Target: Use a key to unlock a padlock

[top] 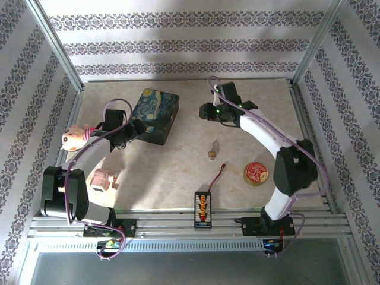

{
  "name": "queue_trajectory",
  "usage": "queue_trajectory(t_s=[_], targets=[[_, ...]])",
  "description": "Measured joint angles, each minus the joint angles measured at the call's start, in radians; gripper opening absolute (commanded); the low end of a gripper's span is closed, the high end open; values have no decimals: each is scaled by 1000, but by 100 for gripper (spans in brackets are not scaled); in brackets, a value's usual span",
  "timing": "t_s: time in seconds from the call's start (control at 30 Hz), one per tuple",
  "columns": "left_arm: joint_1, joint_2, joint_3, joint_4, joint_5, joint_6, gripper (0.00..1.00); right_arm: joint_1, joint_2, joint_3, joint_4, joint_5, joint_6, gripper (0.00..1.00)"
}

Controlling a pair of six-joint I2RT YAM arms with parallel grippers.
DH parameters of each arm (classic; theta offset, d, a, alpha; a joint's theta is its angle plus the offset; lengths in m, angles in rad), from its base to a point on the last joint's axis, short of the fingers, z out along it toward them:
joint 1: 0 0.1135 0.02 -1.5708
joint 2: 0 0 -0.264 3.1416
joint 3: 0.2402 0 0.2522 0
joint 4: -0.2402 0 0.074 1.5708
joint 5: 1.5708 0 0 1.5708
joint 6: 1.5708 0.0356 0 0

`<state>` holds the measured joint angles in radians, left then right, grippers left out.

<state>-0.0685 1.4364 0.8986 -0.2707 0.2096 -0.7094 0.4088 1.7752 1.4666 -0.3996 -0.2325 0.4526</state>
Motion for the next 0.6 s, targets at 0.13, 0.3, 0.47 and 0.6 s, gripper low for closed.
queue_trajectory(t_s=[0.13, 0.3, 0.47, 0.6], targets=[[7, 13, -1, 26, 15, -19, 91, 6, 212, 251, 23, -39, -42, 63], [18, 30, -1, 57, 26, -37, 88, 8, 492, 616, 22, -79, -66, 63], [25, 51, -3, 83, 36, -55, 86, 13, 768, 1000, -8, -104, -67, 64], [26, 73, -3, 103, 51, -60, 84, 15, 930, 1207, -19, -128, -46, 59]])
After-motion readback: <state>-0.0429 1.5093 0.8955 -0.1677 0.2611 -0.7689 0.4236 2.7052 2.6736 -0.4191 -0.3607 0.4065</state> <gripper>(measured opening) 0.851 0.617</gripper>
